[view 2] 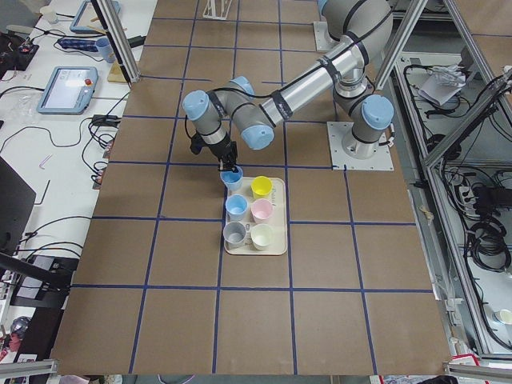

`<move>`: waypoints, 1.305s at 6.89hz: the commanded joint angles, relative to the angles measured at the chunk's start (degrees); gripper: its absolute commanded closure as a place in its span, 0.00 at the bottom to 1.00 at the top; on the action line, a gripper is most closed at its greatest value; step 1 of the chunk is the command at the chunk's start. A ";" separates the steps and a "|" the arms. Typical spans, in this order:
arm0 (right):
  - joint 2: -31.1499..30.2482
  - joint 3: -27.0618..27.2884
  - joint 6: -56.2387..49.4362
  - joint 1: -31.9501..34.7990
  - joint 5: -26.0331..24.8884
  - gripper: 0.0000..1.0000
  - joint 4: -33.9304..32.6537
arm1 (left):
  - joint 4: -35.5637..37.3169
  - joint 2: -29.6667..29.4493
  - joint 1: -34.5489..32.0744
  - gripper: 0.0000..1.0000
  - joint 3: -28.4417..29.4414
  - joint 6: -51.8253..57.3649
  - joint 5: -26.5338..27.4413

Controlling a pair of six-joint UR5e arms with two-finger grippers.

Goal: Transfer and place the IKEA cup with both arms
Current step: 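Lower the cup with the left gripper onto the white tray beside the blue cup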

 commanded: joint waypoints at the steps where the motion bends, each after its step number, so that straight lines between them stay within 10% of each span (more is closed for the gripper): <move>1: 0.00 -0.08 0.03 0.00 0.11 0.00 -0.01 | 1.29 -1.70 0.14 1.00 0.00 0.09 1.35; 4: 0.00 -0.17 0.02 0.00 0.29 0.00 -0.01 | 1.29 -3.37 1.28 1.00 0.00 -0.09 1.35; 5: 0.08 -0.69 0.03 0.00 0.29 0.00 -0.10 | 0.42 -3.29 1.19 0.86 0.00 -0.09 1.18; 6: 0.08 -0.61 0.03 0.00 0.63 0.00 -0.36 | 0.15 -3.37 1.19 0.40 -0.08 -0.09 0.66; 7: 0.17 -0.70 -0.67 -0.35 0.29 0.00 -0.45 | -1.85 -3.11 1.19 0.21 0.00 0.00 0.48; 9: 0.08 -0.44 -0.06 -0.09 0.37 0.00 -1.58 | -7.21 -1.45 1.02 0.19 1.57 -0.61 -1.18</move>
